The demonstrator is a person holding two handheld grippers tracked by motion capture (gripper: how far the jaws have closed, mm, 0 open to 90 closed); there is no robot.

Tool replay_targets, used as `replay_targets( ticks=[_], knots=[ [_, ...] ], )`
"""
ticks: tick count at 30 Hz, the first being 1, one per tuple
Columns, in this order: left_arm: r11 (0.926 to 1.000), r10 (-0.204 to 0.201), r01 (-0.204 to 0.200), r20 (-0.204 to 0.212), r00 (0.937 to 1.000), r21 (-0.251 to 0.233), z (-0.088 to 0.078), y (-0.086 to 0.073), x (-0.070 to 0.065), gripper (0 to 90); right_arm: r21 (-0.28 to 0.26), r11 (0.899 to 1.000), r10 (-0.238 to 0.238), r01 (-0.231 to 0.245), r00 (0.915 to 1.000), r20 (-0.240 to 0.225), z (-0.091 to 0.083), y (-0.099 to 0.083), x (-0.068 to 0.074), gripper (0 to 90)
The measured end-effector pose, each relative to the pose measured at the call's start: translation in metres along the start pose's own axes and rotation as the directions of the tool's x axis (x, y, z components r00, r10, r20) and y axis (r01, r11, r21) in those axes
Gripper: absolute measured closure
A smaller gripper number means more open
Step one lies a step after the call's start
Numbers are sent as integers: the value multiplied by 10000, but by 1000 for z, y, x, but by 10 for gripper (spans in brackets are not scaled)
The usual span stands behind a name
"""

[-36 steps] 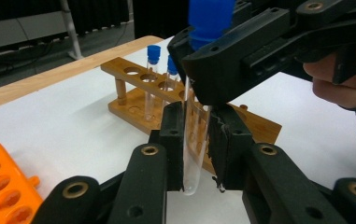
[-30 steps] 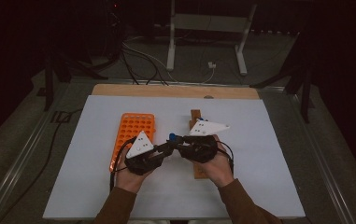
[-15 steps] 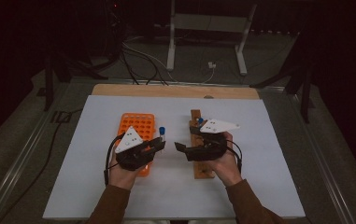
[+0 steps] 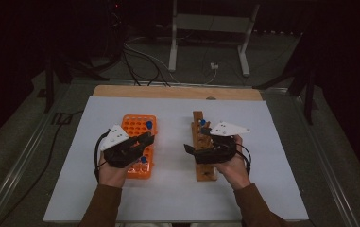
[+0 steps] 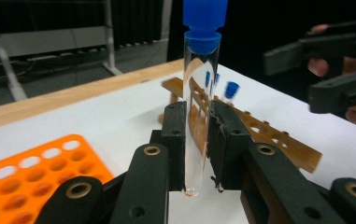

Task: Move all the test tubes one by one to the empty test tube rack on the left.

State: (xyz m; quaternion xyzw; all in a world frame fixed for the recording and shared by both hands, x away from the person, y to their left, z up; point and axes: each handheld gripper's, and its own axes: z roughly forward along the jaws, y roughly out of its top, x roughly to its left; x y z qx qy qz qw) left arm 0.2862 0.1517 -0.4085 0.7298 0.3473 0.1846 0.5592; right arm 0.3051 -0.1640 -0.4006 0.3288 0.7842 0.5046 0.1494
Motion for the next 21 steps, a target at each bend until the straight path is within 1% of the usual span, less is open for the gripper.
replay_targets(
  ticks=[4, 7, 10, 15, 18, 21],
  knots=[
    [9999, -37, 32, -302, 9995, -156, -11, 1, 9, 781, -50, 10000, 35, -35, 10000, 91, -4, -2, -3, 96],
    [9999, -102, 96, -479, 9988, -136, -19, -3, 16, 781, -83, 9999, 80, -78, 9999, 143, -7, -4, -6, 82],
    [9999, -101, 103, -627, 9980, 31, -25, -10, 20, 781, -81, 9999, 153, -152, 9997, 201, -9, -7, -9, 66],
    [9992, -200, 224, -742, 9970, 324, -31, -26, 25, 780, -9, 9997, 264, -264, 9994, 243, -11, -14, -12, 48],
    [9984, -258, 293, -724, 9970, 486, -35, -36, 27, 779, -9, 9996, 298, -298, 9992, 285, -12, -16, -14, 43],
    [9973, -192, 240, -687, 9975, 688, -37, -44, 27, 779, -24, 9995, 320, -319, 9991, 287, -14, -18, -15, 41]
  ],
)
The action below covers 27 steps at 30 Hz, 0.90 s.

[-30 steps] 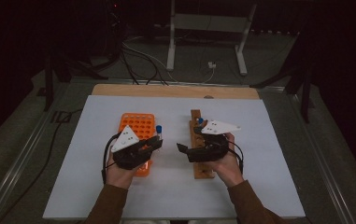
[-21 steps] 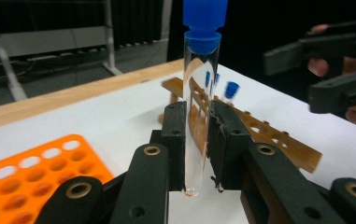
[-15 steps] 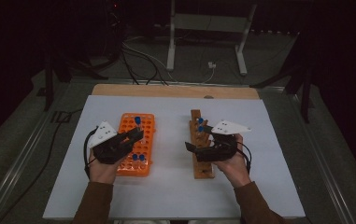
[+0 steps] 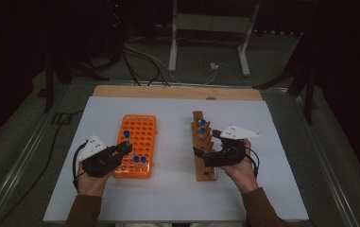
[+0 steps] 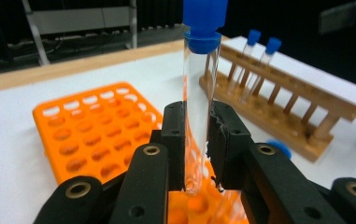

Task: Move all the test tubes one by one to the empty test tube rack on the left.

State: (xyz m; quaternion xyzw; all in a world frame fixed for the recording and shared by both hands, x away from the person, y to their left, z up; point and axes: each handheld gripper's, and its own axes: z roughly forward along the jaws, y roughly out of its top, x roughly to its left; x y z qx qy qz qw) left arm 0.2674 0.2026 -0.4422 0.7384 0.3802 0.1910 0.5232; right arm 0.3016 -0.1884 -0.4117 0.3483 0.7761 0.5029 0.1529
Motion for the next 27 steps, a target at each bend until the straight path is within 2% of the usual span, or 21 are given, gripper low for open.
replay_targets(
  ticks=[7, 16, 22, 27],
  knots=[
    [9997, -82, 78, 174, 9998, 252, -1, -17, 0, 778, 24, 10000, 61, -61, 9999, 90, -2, -4, -2, 41],
    [9975, -300, 283, 260, 9992, 652, 0, -28, 1, 777, -34, 9999, 123, -122, 9999, 67, -3, -6, -3, 41],
    [9957, -195, 172, 238, 9995, 911, -1, -35, 0, 778, 7, 9999, 151, -151, 9999, 22, -4, -9, -4, 44],
    [9899, 28, -60, 230, 9997, 1415, 0, -41, -2, 779, -33, 9998, 177, -177, 9998, -17, -4, -10, -4, 46]
  ],
)
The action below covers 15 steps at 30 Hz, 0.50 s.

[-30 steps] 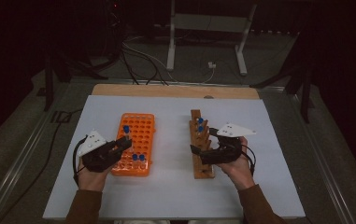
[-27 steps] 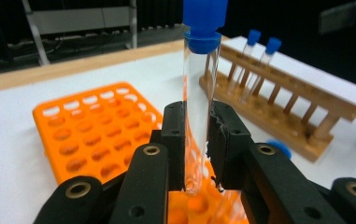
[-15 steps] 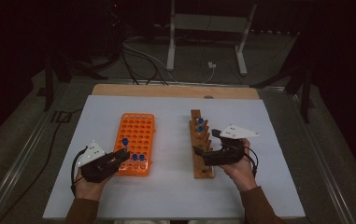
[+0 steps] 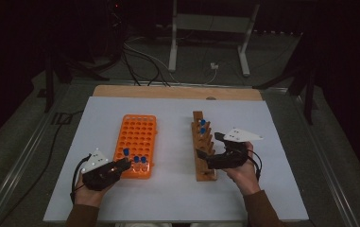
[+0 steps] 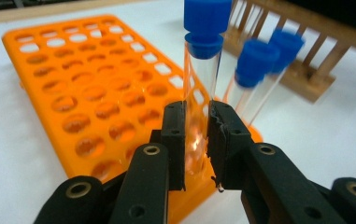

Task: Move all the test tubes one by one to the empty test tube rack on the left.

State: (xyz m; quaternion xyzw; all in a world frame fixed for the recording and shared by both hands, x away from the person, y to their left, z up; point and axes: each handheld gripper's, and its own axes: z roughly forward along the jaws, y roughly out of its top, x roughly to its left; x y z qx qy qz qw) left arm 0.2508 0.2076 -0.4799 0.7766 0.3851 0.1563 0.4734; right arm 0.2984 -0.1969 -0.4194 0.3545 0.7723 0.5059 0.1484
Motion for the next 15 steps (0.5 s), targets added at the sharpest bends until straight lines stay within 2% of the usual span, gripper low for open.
replay_targets(
  ticks=[5, 15],
  knots=[
    [9985, 356, -349, -145, 9993, 428, 2, -2, -3, 780, 15, 10000, 4, -4, 10000, -20, 0, -1, 0, 47],
    [9939, 778, -751, -307, 9965, 801, 5, -2, -8, 783, 78, 10000, -31, 32, 10000, -55, 4, -3, 2, 53]
  ],
)
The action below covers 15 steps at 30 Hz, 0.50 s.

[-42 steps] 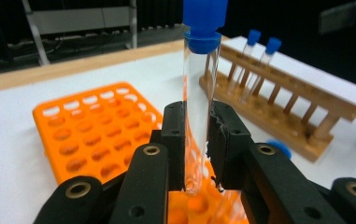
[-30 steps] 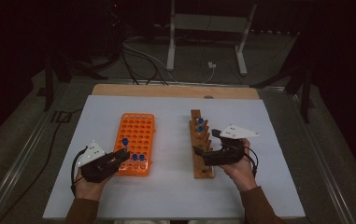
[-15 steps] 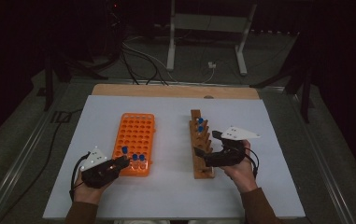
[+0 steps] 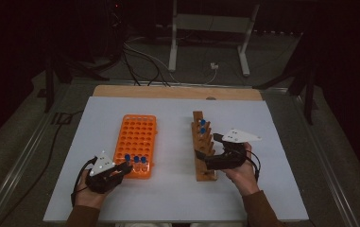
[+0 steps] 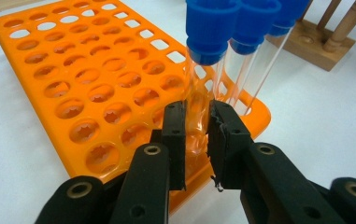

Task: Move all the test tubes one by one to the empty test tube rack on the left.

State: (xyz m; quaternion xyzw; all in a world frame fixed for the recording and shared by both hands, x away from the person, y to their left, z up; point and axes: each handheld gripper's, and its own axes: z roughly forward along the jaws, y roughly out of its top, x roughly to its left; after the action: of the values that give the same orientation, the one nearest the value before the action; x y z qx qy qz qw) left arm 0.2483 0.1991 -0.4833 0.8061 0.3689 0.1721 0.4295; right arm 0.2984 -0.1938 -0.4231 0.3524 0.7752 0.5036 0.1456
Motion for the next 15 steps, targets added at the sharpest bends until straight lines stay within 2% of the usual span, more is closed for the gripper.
replay_targets(
  ticks=[5, 12, 15],
  knots=[
    [9995, 143, -140, -114, 9998, 298, 2, -2, -1, 784, 17, 10000, -26, 26, 10000, -7, 1, 0, 0, 54],
    [9989, 298, -290, -218, 9993, 361, 3, -1, -4, 783, 16, 10000, -16, 16, 10000, -8, 2, 0, 0, 54],
    [9992, 209, -202, -204, 9996, 342, 4, -1, -3, 783, 36, 10000, -73, 73, 10000, 28, 4, -1, 1, 54]
  ],
)
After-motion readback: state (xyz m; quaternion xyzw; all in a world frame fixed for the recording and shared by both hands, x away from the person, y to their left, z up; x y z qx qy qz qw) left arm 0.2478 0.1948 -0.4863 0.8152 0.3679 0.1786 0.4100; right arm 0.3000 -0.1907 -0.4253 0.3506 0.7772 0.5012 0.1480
